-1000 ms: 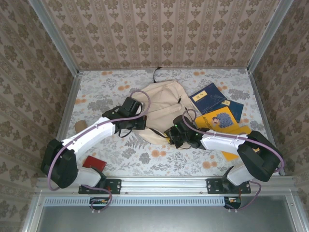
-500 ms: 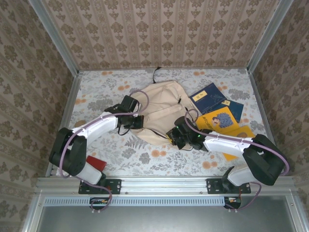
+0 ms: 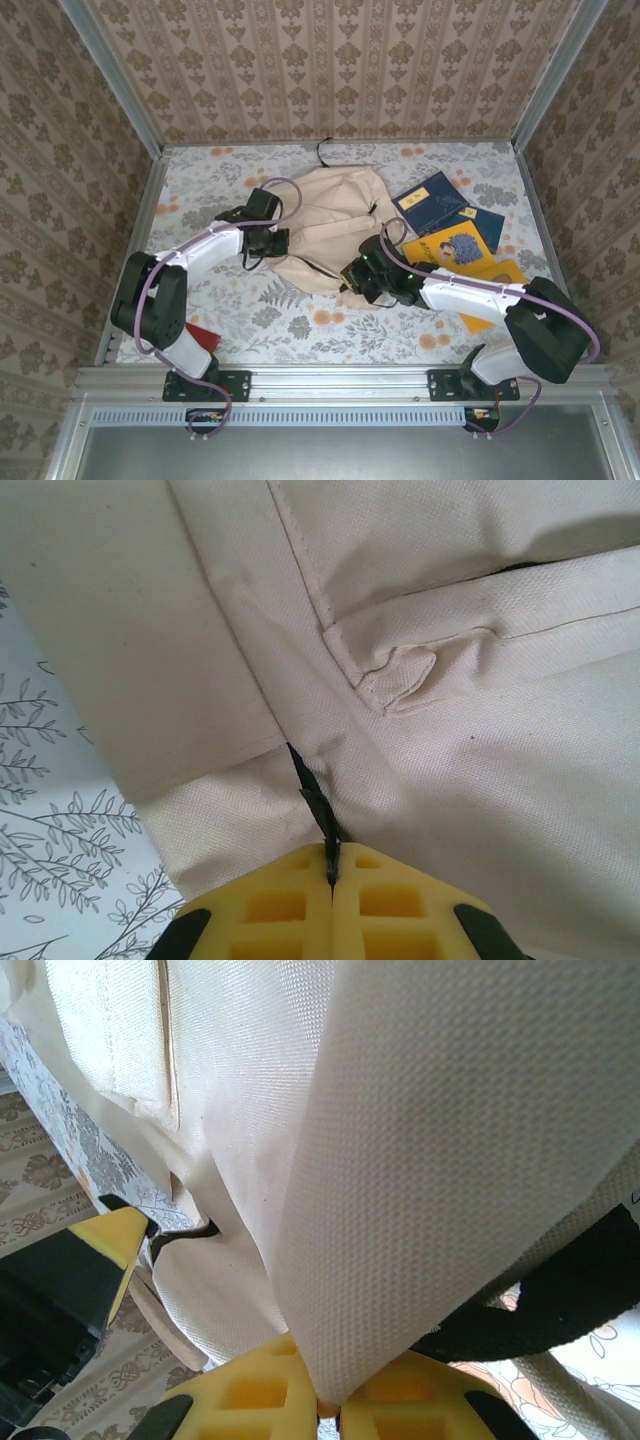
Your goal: Pack the student bag
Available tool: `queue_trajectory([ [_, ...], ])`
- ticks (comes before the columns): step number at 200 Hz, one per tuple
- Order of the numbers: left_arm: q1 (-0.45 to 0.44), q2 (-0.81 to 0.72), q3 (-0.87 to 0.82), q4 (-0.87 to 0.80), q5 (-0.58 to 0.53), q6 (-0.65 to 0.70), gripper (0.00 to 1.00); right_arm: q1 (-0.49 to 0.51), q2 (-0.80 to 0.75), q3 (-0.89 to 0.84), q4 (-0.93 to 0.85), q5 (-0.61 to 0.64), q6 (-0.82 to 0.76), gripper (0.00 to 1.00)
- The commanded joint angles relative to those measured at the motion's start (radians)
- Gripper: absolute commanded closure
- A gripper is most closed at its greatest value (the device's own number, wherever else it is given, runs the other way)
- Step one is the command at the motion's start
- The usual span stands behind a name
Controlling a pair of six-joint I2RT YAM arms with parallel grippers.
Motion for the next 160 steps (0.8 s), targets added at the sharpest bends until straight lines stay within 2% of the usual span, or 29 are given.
queue_trajectory([
  [1,0.066,0.003,0.015,0.036,-0.113,0.044,1.00,-0.002,0.004,0.006,-0.186,0.036,-0.063,0.89],
  [68,0.106,-0.031,0.003,0.107,-0.010,0.056,1.00,-0.003,-0.004,0.068,-0.277,0.072,-0.169,0.90],
  [82,0.110,-0.030,0.000,0.118,-0.026,0.045,1.00,-0.003,0.004,0.069,-0.279,0.062,-0.173,0.91],
  [114,0.114,-0.026,-0.018,0.181,-0.167,0.006,1.00,-0.003,0.002,0.063,-0.316,0.070,-0.165,0.93],
  [141,0.130,0.003,-0.001,0.200,-0.144,-0.012,1.00,-0.005,-0.004,0.062,-0.341,0.080,-0.154,0.93],
  [160,0.141,0.034,0.035,0.149,-0.135,-0.042,1.00,-0.006,-0.011,0.061,-0.336,0.084,-0.156,0.93],
])
